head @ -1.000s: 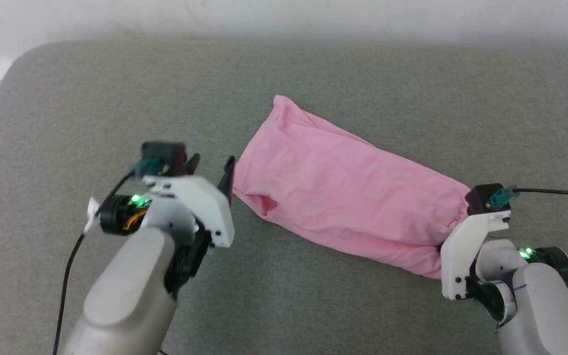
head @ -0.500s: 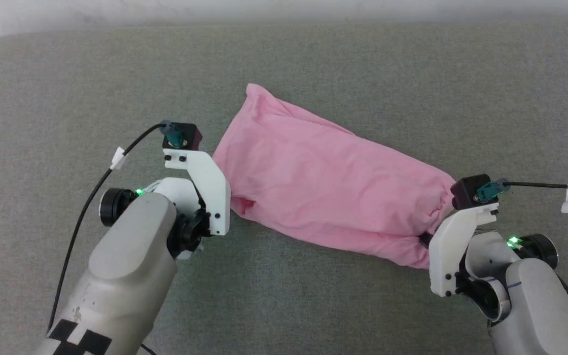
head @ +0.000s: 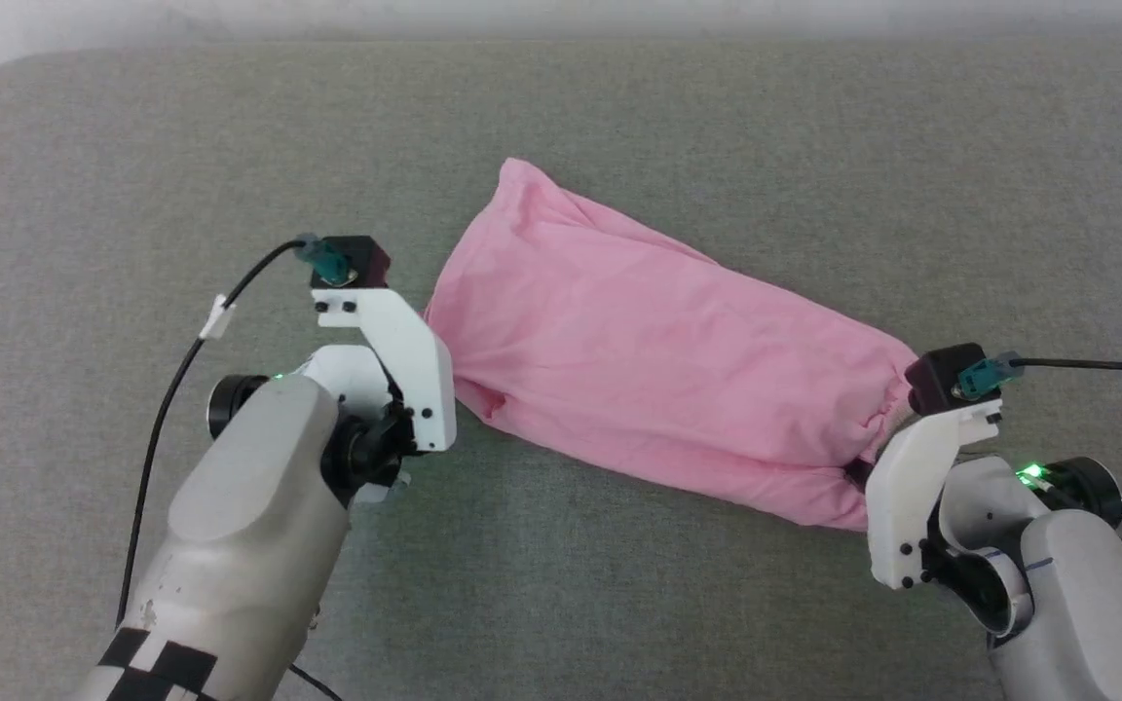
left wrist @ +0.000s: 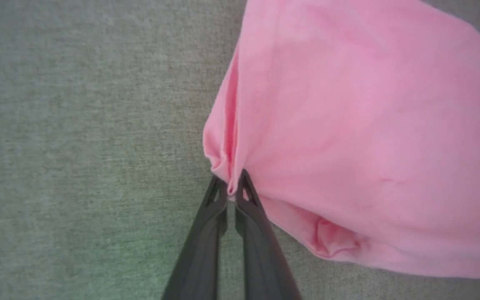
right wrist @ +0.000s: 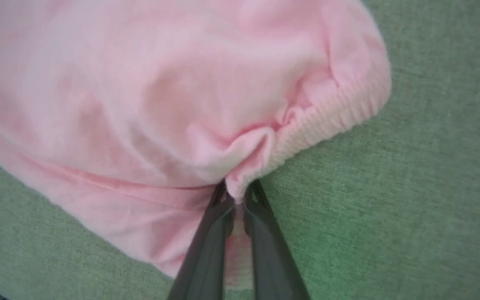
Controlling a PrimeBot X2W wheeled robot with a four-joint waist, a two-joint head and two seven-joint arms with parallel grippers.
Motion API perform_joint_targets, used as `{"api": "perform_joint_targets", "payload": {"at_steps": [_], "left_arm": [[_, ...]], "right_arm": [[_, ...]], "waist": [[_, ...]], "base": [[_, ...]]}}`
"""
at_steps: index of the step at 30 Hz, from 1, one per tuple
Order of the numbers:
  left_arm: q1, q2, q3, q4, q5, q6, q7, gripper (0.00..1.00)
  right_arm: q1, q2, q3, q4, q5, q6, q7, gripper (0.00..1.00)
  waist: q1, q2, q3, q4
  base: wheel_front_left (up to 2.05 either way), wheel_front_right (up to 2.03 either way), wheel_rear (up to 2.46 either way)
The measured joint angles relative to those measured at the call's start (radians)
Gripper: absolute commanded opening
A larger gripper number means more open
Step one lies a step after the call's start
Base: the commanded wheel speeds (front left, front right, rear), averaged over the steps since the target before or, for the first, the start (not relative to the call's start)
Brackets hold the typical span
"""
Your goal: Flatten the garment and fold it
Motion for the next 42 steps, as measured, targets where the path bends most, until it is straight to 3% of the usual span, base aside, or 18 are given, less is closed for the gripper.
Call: {"api": "perform_joint_targets", "payload": {"at_steps": [10, 19, 29, 30, 31, 32, 33, 37, 42], "left_arm": [[0.155, 0.006, 0.098, -0.150, -0.095, -0.025, -0.156, 0.00], [0.404, -0.016, 0.067, -0.344, -0.128, -0.015, -0.184, 0.00], [0.535, -0.037, 0.043, -0.408, -0.158, 0.015, -0.172, 0.00], [0.536, -0.037, 0.045, -0.411, -0.158, 0.020, -0.173, 0.38], [0.536, -0.035, 0.049, -0.414, -0.157, 0.022, -0.179, 1.00], [0.536, -0.032, 0.052, -0.417, -0.157, 0.024, -0.181, 1.00], [0.536, -0.027, 0.055, -0.419, -0.157, 0.029, -0.182, 1.00], [0.535, 0.002, 0.077, -0.445, -0.156, 0.041, -0.185, 1.00], [0.521, 0.059, 0.166, -0.517, -0.151, 0.074, -0.239, 1.00]], "right_arm": [[0.009, -0.156, 0.078, -0.004, 0.128, -0.001, 0.030, 0.00], [0.019, -0.328, 0.120, 0.006, 0.190, -0.001, 0.072, 0.00], [0.000, -0.360, 0.128, 0.025, 0.202, -0.001, 0.082, 0.00], [0.001, -0.357, 0.128, 0.028, 0.203, -0.001, 0.081, 0.00], [0.001, -0.353, 0.126, 0.032, 0.208, -0.001, 0.081, 0.13], [0.002, -0.347, 0.125, 0.035, 0.211, -0.001, 0.080, 0.76], [0.003, -0.342, 0.126, 0.037, 0.212, -0.001, 0.079, 1.00], [0.016, -0.312, 0.108, 0.038, 0.230, -0.001, 0.053, 1.00], [0.037, -0.256, 0.014, 0.010, 0.245, -0.001, 0.012, 1.00]], "waist": [[0.0000, -0.0001, -0.052, 0.067], [-0.0001, -0.0001, -0.099, 0.150], [0.0000, -0.0001, -0.118, 0.188], [0.0000, -0.0001, -0.120, 0.187], [0.0000, -0.0001, -0.124, 0.185], [-0.0001, -0.0001, -0.127, 0.184], [0.0000, -0.0001, -0.131, 0.182], [-0.0001, -0.0001, -0.150, 0.173], [-0.0001, -0.0001, -0.179, 0.159]], "base": [[0.00, 0.00, 0.00], [0.00, 0.00, 0.00], [0.00, 0.00, 0.00], [0.00, 0.00, 0.00], [0.00, 0.00, 0.00], [0.00, 0.00, 0.00], [0.00, 0.00, 0.00], [0.00, 0.00, 0.00], [0.00, 0.00, 0.00]]}}
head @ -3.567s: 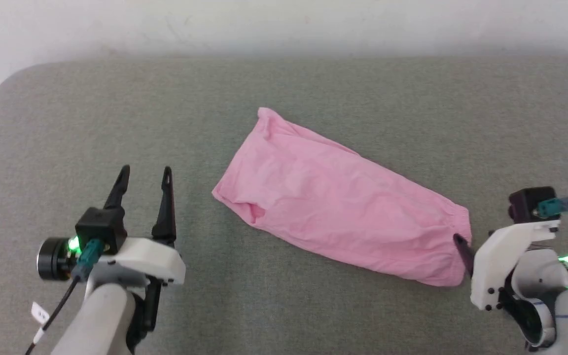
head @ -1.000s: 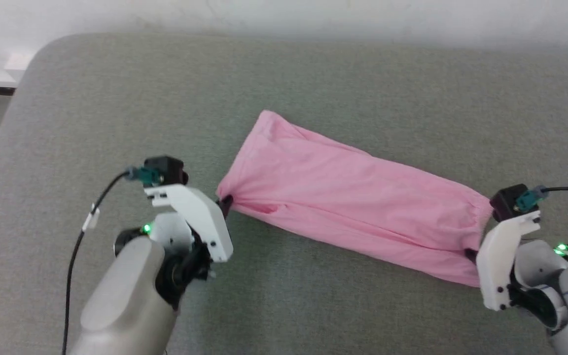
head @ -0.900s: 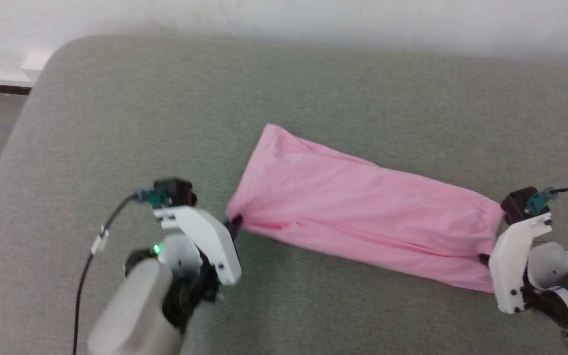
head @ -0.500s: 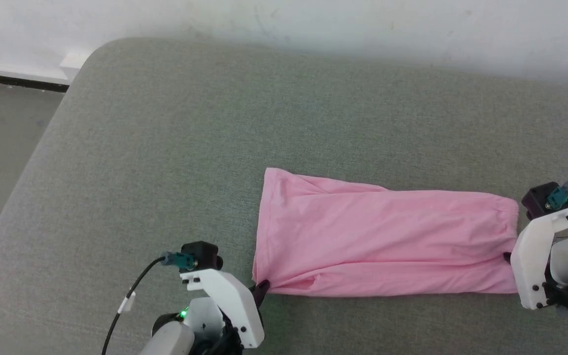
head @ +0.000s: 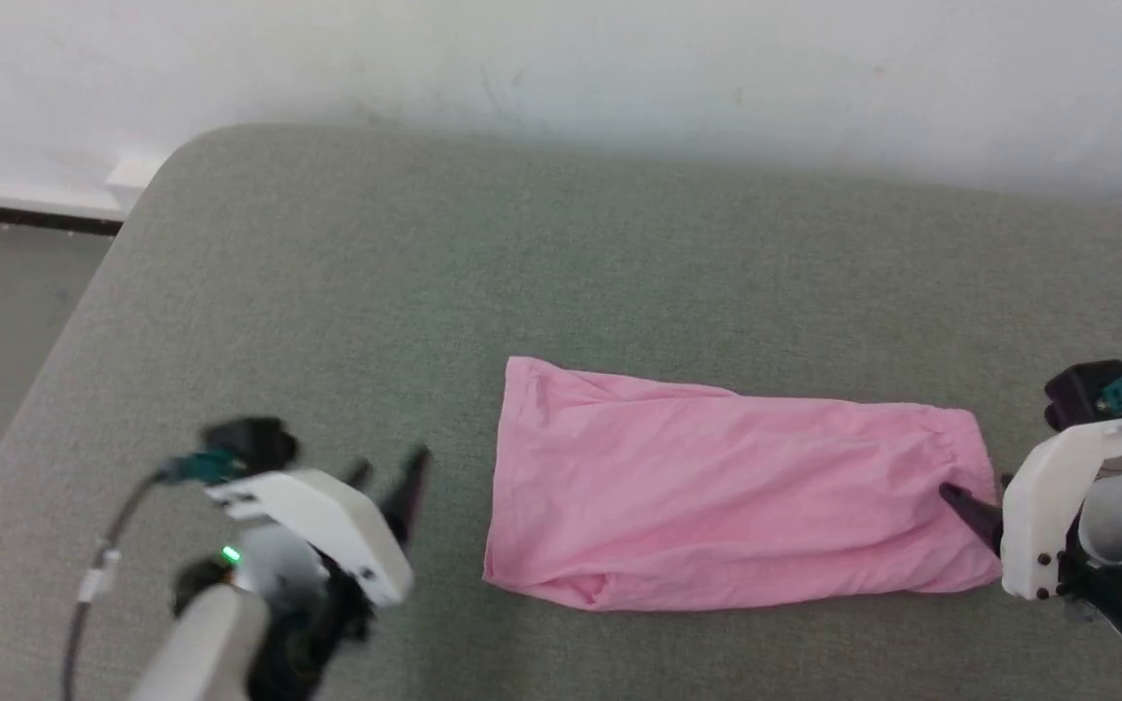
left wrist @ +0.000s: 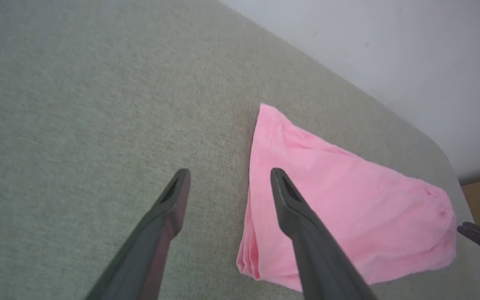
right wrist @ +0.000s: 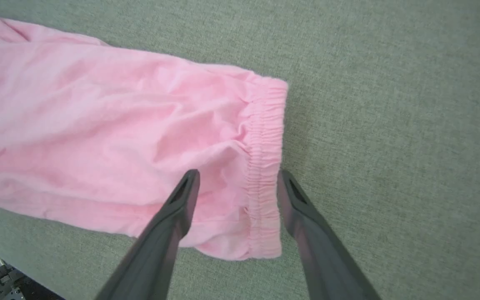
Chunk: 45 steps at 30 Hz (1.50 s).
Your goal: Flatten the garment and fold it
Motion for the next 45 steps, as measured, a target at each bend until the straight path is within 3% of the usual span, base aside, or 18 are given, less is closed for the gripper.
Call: {"api": "perform_joint_targets", "payload": {"at_steps": [5, 9, 12, 22, 33, 34, 35, 36, 45], "left_arm": [[-0.029, 0.051, 0.076, -0.078, 0.097, 0.015, -0.214, 1.00], [-0.041, 0.082, 0.071, -0.084, 0.241, -0.011, -0.449, 1.00], [-0.052, 0.086, 0.051, -0.061, 0.330, -0.015, -0.566, 1.00], [-0.085, 0.009, 0.058, -0.075, 0.518, -0.030, -0.599, 1.00], [-0.085, -0.055, 0.074, -0.016, 0.542, -0.090, -0.599, 1.00], [-0.085, -0.057, 0.075, -0.010, 0.541, -0.091, -0.599, 1.00], [-0.085, -0.060, 0.079, -0.004, 0.534, -0.092, -0.600, 1.00], [-0.085, -0.061, 0.079, 0.007, 0.531, -0.097, -0.599, 1.00], [-0.085, -0.067, 0.087, 0.059, 0.509, -0.110, -0.598, 1.00]], "right_arm": [[0.014, 0.057, -0.099, -0.036, -0.026, 0.000, -0.020, 1.00], [0.014, 0.077, -0.138, -0.055, -0.061, 0.000, -0.018, 1.00], [0.003, 0.084, -0.145, -0.050, -0.089, 0.000, -0.004, 1.00], [-0.090, 0.093, -0.053, 0.056, -0.167, 0.000, 0.043, 1.00], [-0.118, 0.070, 0.046, 0.142, -0.165, -0.001, 0.073, 1.00], [-0.120, 0.067, 0.047, 0.144, -0.155, -0.001, 0.078, 0.56], [-0.121, 0.065, 0.046, 0.146, -0.144, -0.001, 0.079, 0.18], [-0.121, 0.061, 0.047, 0.146, -0.136, -0.001, 0.079, 0.00], [-0.117, 0.025, -0.010, 0.162, -0.087, 0.001, 0.065, 0.00]], "waist": [[0.0000, 0.0000, -0.021, -0.020], [-0.0001, 0.0000, -0.018, -0.030], [0.0000, 0.0000, -0.003, -0.030], [0.0002, 0.0000, 0.065, -0.021], [0.0000, 0.0000, 0.116, 0.003], [0.0000, -0.0001, 0.117, 0.005], [0.0000, -0.0001, 0.118, 0.005], [0.0000, -0.0002, 0.117, 0.004], [0.0001, -0.0002, 0.097, -0.013]], "base": [[0.00, 0.00, 0.00], [0.00, 0.00, 0.00], [0.00, 0.00, 0.00], [0.00, 0.00, 0.00], [0.00, 0.00, 0.00], [0.00, 0.00, 0.00], [0.00, 0.00, 0.00], [0.00, 0.00, 0.00], [0.00, 0.00, 0.00]]}}
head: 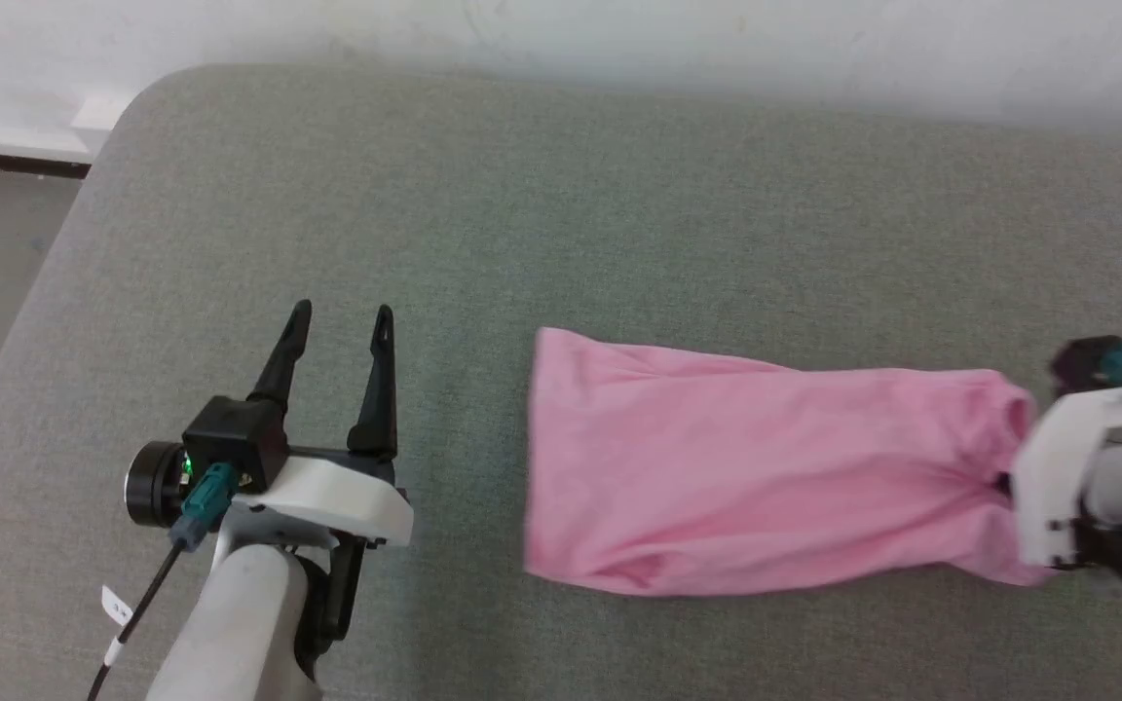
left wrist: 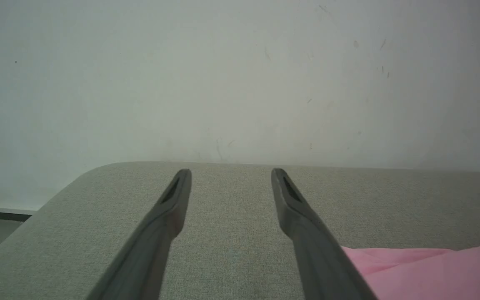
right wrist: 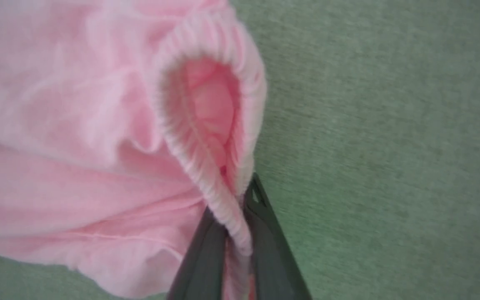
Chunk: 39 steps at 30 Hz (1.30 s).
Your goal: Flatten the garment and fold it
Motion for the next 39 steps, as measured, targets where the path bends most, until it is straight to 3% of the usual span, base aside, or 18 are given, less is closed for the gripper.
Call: {"api": "perform_joint_targets", "payload": {"at_steps": [6, 14, 19, 25, 32, 39], "left_arm": [[-0.002, 0.006, 0.000, 0.013, -0.030, -0.013, 0.075, 1.00], [-0.007, 0.026, 0.007, -0.041, -0.053, -0.005, 0.177, 1.00], [-0.006, 0.039, 0.010, -0.057, -0.057, 0.004, 0.206, 1.00], [0.033, 0.039, 0.013, -0.051, -0.074, 0.013, 0.207, 1.00], [0.052, 0.029, 0.005, -0.040, -0.083, 0.014, 0.193, 1.00], [0.052, 0.014, -0.020, -0.031, -0.083, 0.012, 0.192, 1.00]], "right_arm": [[0.029, -0.089, -0.134, 0.052, -0.030, 0.000, 0.029, 0.00], [0.045, -0.083, -0.204, 0.045, -0.084, -0.001, 0.104, 0.00], [0.064, -0.086, -0.153, -0.067, -0.076, -0.001, 0.207, 0.00], [0.088, -0.095, -0.075, -0.290, -0.015, -0.001, 0.376, 0.00], [0.089, -0.003, 0.019, -0.427, 0.039, -0.001, 0.454, 0.00], [0.072, 0.158, 0.093, -0.348, 0.023, -0.001, 0.403, 0.00]], "waist": [[0.0000, 0.0000, -0.019, -0.011], [0.0000, 0.0000, -0.050, -0.026], [-0.0001, 0.0000, -0.076, -0.038], [-0.0002, 0.0000, -0.110, -0.048], [-0.0002, 0.0000, -0.132, -0.033], [-0.0002, 0.0000, -0.124, 0.006]], "base": [[0.00, 0.00, 0.00], [0.00, 0.00, 0.00], [0.00, 0.00, 0.00], [0.00, 0.00, 0.00], [0.00, 0.00, 0.00], [0.00, 0.00, 0.00]]}}
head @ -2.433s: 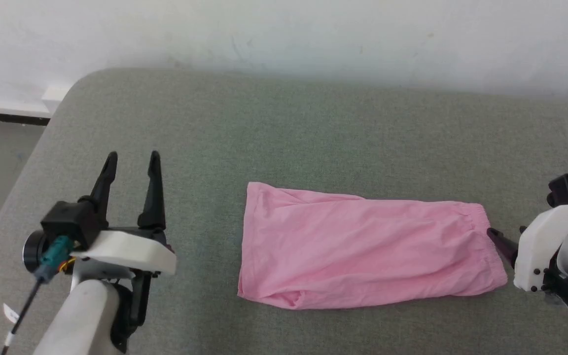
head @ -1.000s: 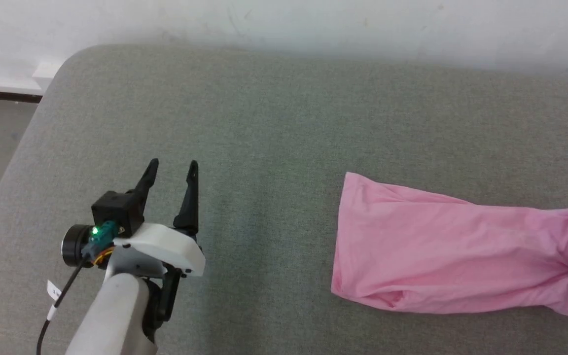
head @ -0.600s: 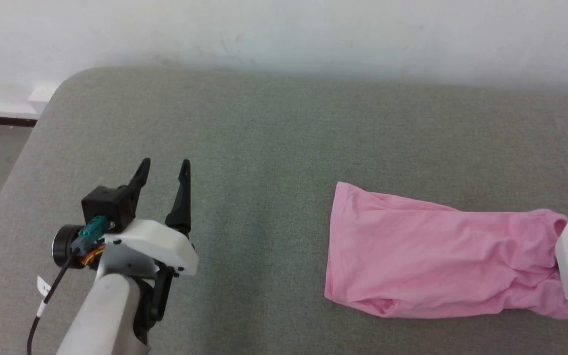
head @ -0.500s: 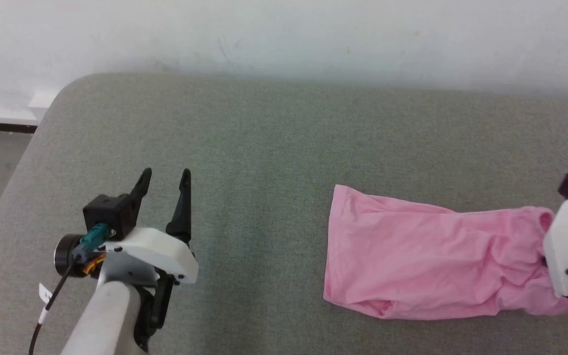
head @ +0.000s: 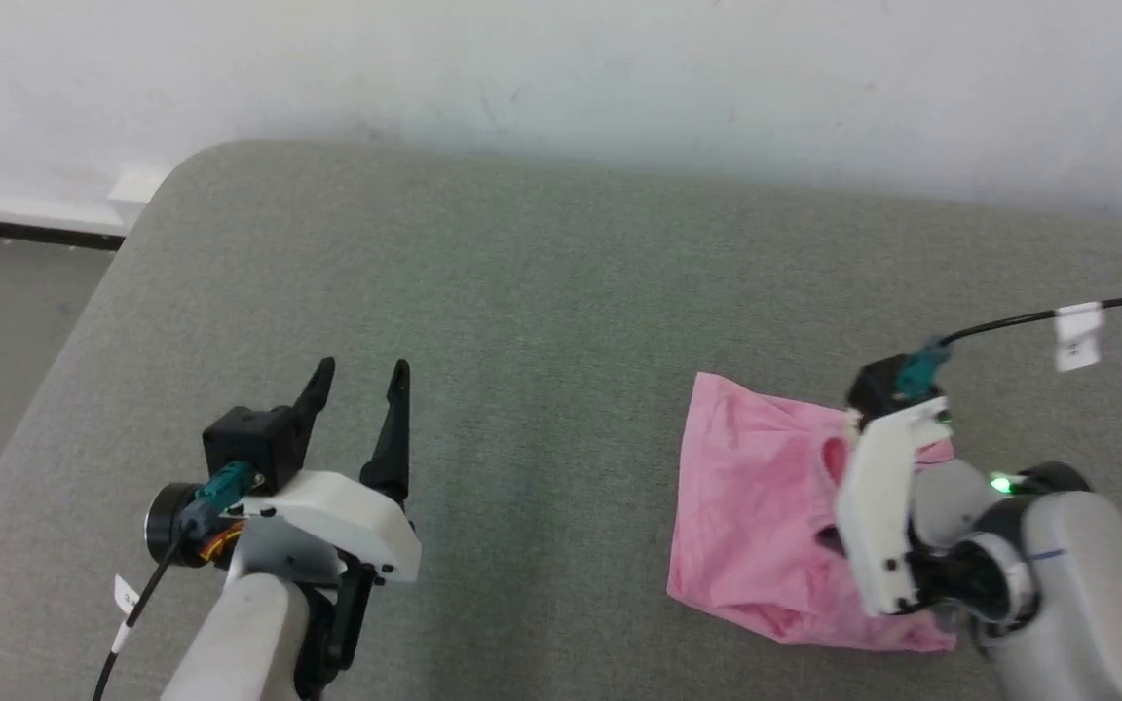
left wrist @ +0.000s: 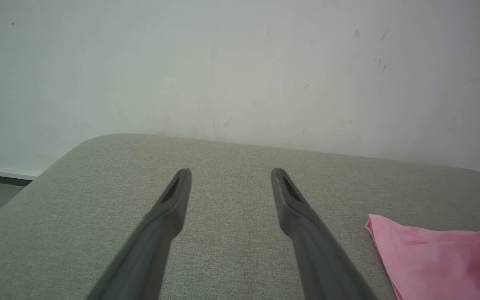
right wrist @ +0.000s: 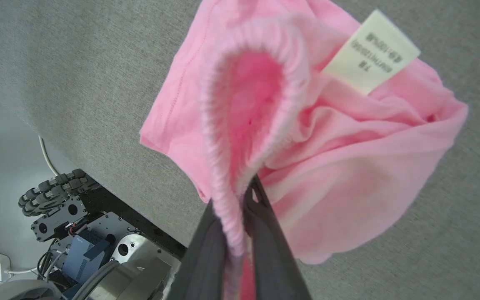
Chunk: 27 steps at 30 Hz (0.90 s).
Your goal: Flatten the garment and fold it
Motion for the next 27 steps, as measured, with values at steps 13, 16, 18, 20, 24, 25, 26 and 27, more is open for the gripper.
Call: {"api": "perform_joint_targets", "payload": {"at_steps": [13, 16, 18, 20, 24, 25, 26, 27], "left_arm": [[-0.018, -0.018, -0.052, 0.029, 0.002, -0.019, -0.009, 1.00], [-0.030, -0.018, -0.051, 0.033, 0.002, -0.019, -0.017, 1.00], [-0.030, -0.018, -0.049, 0.041, 0.002, -0.018, -0.019, 1.00], [-0.029, -0.016, -0.048, 0.047, 0.001, -0.018, -0.021, 1.00], [-0.028, -0.006, -0.041, 0.054, -0.003, -0.018, -0.025, 1.00], [-0.028, -0.002, -0.038, 0.054, -0.005, -0.018, -0.026, 1.00], [-0.028, 0.002, -0.035, 0.053, -0.006, -0.017, -0.026, 1.00], [-0.027, 0.006, -0.031, 0.053, -0.006, -0.016, -0.028, 1.00]], "right_arm": [[-0.081, 0.126, 0.014, 0.295, -0.163, 0.000, -0.177, 0.00], [-0.097, 0.132, 0.017, 0.334, -0.183, 0.000, -0.232, 1.00], [-0.107, 0.136, 0.035, 0.344, -0.182, 0.000, -0.257, 1.00], [-0.123, 0.141, 0.057, 0.344, -0.170, 0.000, -0.277, 1.00], [-0.160, 0.141, 0.107, 0.304, -0.127, 0.000, -0.298, 1.00], [-0.167, 0.140, 0.119, 0.284, -0.116, 0.000, -0.304, 1.00], [-0.174, 0.138, 0.124, 0.262, -0.103, 0.000, -0.308, 1.00], [-0.179, 0.135, 0.128, 0.237, -0.093, 0.000, -0.314, 1.00]], "waist": [[0.0001, 0.0000, 0.054, 0.072], [0.0001, 0.0000, 0.069, 0.080], [0.0002, 0.0000, 0.075, 0.080], [0.0002, 0.0000, 0.075, 0.074], [0.0002, 0.0000, 0.067, 0.051], [0.0002, 0.0000, 0.063, 0.042], [0.0002, 0.0000, 0.059, 0.032], [0.0002, 0.0000, 0.056, 0.022]], "base": [[0.00, 0.00, 0.00], [0.00, 0.00, 0.00], [0.00, 0.00, 0.00], [0.00, 0.00, 0.00], [0.00, 0.00, 0.00], [0.00, 0.00, 0.00], [0.00, 0.00, 0.00], [0.00, 0.00, 0.00]]}}
